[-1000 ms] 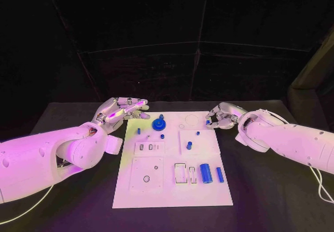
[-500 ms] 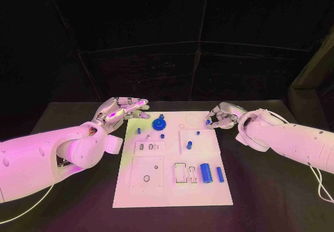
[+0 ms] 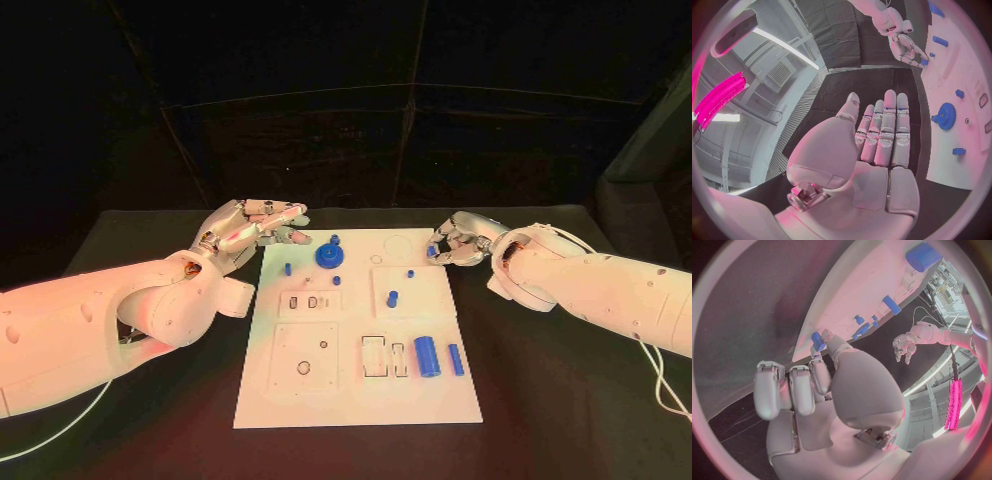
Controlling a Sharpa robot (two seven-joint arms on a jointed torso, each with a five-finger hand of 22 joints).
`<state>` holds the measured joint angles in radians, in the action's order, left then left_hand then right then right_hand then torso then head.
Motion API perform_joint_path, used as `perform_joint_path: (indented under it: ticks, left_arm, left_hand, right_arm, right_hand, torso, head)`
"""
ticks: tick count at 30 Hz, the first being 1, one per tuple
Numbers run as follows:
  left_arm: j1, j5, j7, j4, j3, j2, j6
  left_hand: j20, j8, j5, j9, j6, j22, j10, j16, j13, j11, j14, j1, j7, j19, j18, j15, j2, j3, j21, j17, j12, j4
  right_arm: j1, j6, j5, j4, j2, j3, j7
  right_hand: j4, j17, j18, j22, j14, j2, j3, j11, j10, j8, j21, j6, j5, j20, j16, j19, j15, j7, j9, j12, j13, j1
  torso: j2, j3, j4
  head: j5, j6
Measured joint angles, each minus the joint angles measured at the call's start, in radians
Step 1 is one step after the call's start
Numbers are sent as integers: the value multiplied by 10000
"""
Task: Assemble the parts on the task board
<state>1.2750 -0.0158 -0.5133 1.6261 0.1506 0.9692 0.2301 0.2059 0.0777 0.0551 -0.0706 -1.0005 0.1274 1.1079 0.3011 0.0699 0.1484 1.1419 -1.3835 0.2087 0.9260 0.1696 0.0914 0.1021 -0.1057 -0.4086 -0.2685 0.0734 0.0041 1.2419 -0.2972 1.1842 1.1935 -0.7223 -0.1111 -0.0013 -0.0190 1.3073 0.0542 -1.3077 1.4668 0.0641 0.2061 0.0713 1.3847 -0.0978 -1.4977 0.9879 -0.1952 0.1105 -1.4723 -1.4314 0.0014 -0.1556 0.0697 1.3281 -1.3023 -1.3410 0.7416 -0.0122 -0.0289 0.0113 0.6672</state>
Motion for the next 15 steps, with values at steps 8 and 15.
perform_joint_path:
  ticks: [8,15]
  left_arm:
    - [0,0,4,-7,0,-5,-2]
    - [0,0,8,-14,0,-12,-4]
  left_hand:
    - [0,0,0,0,0,1,0,0,1,0,0,0,0,0,-1,0,0,0,0,0,0,0]
    - [0,0,0,0,0,1,0,0,1,0,0,0,0,0,0,0,0,0,0,-1,0,0]
  right_arm:
    - [0,46,19,-24,29,0,-20]
    - [-2,-20,29,-42,42,0,-10]
  right_hand:
    - [-72,8,0,0,11,-81,158,-55,55,-116,0,307,0,-37,0,-37,-60,122,13,41,-46,81]
    - [-163,7,-2,1,0,-193,480,-220,145,-308,-40,818,165,-128,0,-53,-189,260,22,108,-58,176]
  torso:
    - [0,1,0]
    - [0,3,0]
  head:
    - [-2,31]
    - [-13,56]
